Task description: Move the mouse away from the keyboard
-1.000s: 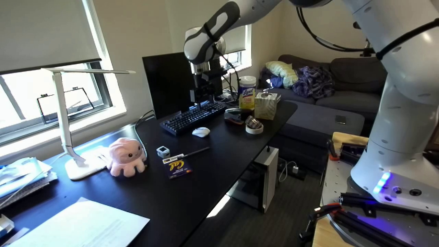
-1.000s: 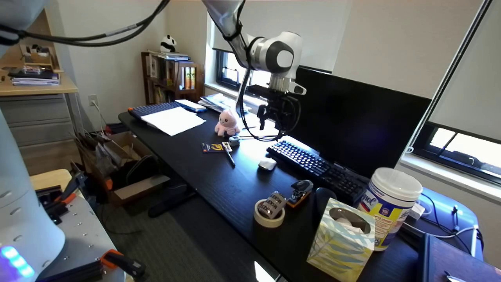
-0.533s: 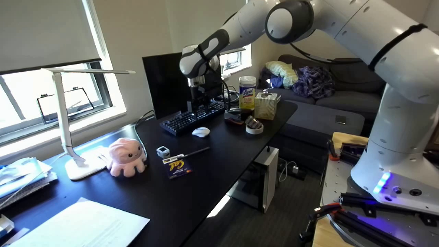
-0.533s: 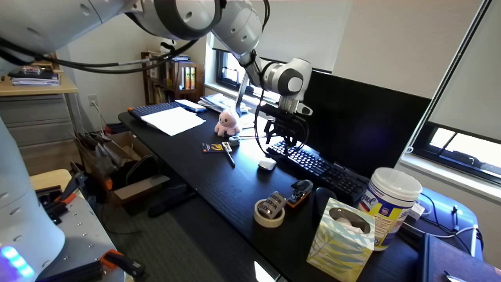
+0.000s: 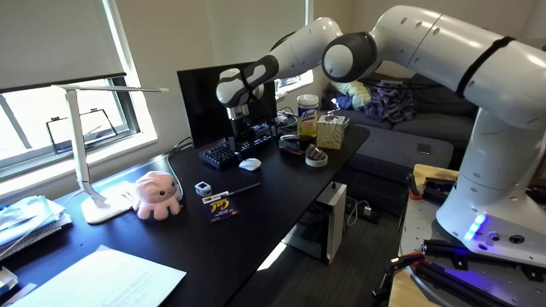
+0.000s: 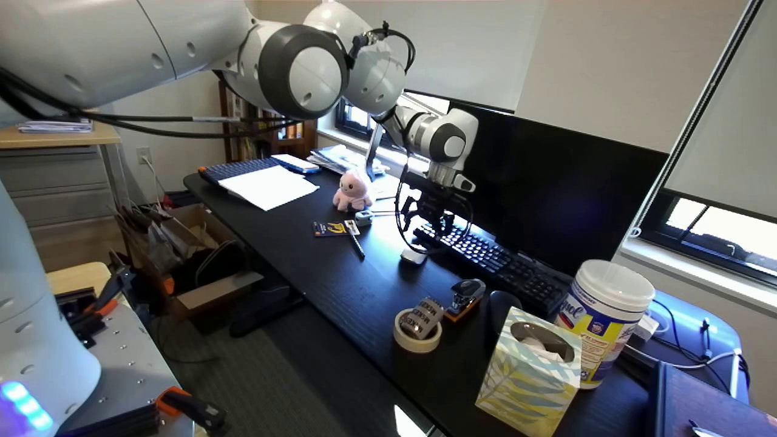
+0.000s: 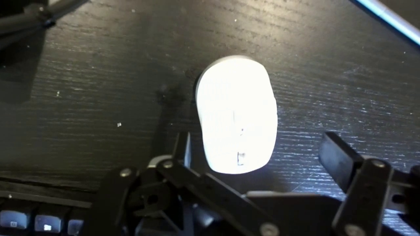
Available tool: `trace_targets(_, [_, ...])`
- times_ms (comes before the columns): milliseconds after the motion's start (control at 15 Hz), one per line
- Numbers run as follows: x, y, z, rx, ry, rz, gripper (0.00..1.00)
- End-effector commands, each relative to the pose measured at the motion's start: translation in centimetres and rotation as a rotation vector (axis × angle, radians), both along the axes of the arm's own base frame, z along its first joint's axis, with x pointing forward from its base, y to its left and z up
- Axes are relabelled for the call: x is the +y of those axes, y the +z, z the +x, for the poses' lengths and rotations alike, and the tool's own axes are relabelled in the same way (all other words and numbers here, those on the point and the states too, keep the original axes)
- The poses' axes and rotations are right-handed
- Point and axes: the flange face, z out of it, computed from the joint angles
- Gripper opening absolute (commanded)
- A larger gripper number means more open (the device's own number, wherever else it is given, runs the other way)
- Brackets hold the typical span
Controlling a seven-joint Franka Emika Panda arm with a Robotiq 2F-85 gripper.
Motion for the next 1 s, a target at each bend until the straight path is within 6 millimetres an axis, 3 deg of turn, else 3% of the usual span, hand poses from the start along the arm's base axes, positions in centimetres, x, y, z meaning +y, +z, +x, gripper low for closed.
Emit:
trace_targets(0, [0.5,-1.0,0.5,0.018,0.009,-0.026,1.00])
trace_targets(533, [1.1,-3.2,1.0,-0.009,-0.007,-0.139,1.00])
trace_targets(667, [1.0,-3.2,0.9,-0.003,-0.018,-0.181,0.74])
trace_targets(933, [0.8,-3.1,1.0,-0.005,-0.025,-0.195,0.47])
